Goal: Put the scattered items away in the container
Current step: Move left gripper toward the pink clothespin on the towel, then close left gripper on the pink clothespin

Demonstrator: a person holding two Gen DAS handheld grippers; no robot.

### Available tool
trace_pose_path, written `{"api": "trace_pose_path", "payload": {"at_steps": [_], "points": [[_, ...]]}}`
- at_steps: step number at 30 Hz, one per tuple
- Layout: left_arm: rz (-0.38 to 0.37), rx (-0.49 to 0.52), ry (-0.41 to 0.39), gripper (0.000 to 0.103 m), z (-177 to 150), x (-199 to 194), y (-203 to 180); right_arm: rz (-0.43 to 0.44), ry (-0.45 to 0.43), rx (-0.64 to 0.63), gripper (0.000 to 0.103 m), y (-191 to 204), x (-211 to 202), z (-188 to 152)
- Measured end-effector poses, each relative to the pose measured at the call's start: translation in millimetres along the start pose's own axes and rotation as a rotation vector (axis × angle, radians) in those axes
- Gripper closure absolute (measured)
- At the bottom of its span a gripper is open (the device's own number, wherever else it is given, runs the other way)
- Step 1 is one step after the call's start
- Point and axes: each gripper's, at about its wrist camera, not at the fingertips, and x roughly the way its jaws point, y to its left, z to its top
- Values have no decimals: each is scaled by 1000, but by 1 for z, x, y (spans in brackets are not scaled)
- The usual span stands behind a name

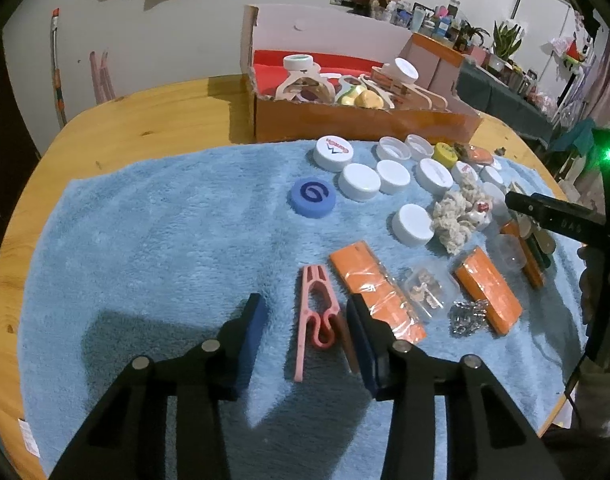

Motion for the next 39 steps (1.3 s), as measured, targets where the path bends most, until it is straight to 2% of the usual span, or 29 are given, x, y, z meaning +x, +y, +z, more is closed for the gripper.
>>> {"api": "trace_pose_path", "payload": {"at_steps": [4, 7, 13, 22, 26, 32, 36, 39], "points": [[-15, -14, -9, 59, 2, -6, 2, -1, 0, -3, 31, 0, 0, 0], [-31, -10, -2, 63, 2, -6, 1, 1, 2, -2, 31, 0, 0, 0], [-13, 7, -3, 63, 1, -5, -6, 7, 5, -5, 31, 0, 1, 0], [-31, 40, -16, 63, 2, -12, -17, 9, 7, -5, 31, 1, 2, -1], [25, 54, -5, 63, 2, -5, -18, 13, 9, -7, 31, 2, 2, -1], [26, 40, 24, 69, 1, 4, -13, 12, 5, -15, 31, 2, 4, -1], [21, 41, 23, 73, 0, 3, -13, 24, 2, -8, 42, 1, 4, -1], [30, 57, 20, 75, 0, 3, -17, 26, 3, -9, 44, -1, 3, -2]]}}
